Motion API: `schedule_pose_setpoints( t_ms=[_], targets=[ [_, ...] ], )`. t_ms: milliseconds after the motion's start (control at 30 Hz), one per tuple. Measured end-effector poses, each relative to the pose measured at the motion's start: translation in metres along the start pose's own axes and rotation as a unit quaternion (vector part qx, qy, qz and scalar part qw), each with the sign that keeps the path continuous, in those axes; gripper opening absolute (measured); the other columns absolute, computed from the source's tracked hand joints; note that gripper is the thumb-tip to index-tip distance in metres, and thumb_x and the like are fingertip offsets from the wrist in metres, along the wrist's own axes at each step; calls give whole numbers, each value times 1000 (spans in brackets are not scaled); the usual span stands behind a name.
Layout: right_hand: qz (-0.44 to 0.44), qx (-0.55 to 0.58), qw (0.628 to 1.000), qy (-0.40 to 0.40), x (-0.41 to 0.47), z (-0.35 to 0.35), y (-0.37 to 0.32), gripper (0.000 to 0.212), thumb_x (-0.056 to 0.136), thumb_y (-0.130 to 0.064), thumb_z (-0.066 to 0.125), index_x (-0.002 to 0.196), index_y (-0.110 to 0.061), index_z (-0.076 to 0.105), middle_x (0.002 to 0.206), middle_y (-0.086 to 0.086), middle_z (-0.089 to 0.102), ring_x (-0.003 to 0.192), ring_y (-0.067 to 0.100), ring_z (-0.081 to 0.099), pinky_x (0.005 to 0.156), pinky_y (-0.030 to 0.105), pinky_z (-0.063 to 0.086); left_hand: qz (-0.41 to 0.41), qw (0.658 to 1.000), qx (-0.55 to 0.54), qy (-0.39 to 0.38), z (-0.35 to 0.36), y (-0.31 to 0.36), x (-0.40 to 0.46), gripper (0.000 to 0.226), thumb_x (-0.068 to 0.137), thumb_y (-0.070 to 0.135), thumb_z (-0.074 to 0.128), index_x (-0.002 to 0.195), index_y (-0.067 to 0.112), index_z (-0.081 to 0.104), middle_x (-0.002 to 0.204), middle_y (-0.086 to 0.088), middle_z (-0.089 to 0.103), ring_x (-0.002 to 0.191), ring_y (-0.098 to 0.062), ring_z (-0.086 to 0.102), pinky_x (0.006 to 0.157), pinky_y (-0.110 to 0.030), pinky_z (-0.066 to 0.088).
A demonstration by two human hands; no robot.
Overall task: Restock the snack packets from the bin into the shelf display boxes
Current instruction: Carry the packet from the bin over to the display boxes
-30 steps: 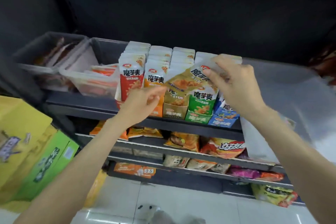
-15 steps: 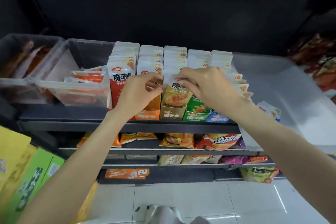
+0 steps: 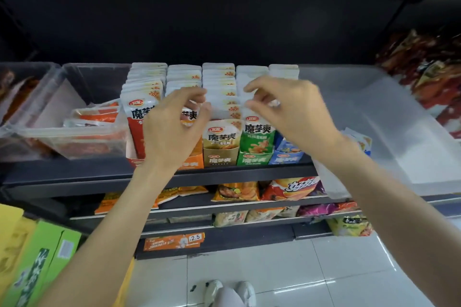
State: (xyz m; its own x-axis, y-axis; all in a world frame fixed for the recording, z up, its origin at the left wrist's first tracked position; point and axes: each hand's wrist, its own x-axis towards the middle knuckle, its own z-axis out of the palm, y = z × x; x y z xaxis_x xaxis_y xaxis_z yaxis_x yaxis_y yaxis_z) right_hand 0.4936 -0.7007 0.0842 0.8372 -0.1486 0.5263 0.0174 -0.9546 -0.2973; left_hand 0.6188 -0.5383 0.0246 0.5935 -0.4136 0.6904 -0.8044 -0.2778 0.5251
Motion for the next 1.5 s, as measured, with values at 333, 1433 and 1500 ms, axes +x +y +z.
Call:
schedule_pose_setpoints(
  t_ms=[333, 1433, 1500],
  targets=[
    [211, -120, 952, -184, -115, -95, 175, 17, 86, -29, 67, 101, -22, 69, 90, -9, 67, 83, 12, 63, 71, 5, 40, 252, 949, -112, -153, 97, 148, -11, 20, 91, 23, 58, 103, 12, 68, 87, 3, 67, 86, -19, 58, 81, -26, 44],
    [182, 391, 896, -108, -102, -155, 246, 7, 86, -16, 66, 93, -15, 65, 81, -3, 73, 72, 10, 68, 54, 20, 53, -101, 918, -175, -342, 184, 213, 5, 32, 68, 41, 73, 92, 21, 66, 85, 12, 72, 79, 0, 67, 67, -23, 54],
    [154, 383, 900, -137, -98, -154, 231, 10, 82, -23, 67, 92, -21, 66, 83, -6, 73, 74, 10, 68, 53, 22, 55, -90, 932, -156, -315, 172, 211, 0, 27, 68, 42, 74, 88, 27, 64, 83, 13, 72, 77, 2, 67, 65, -19, 52]
  ],
)
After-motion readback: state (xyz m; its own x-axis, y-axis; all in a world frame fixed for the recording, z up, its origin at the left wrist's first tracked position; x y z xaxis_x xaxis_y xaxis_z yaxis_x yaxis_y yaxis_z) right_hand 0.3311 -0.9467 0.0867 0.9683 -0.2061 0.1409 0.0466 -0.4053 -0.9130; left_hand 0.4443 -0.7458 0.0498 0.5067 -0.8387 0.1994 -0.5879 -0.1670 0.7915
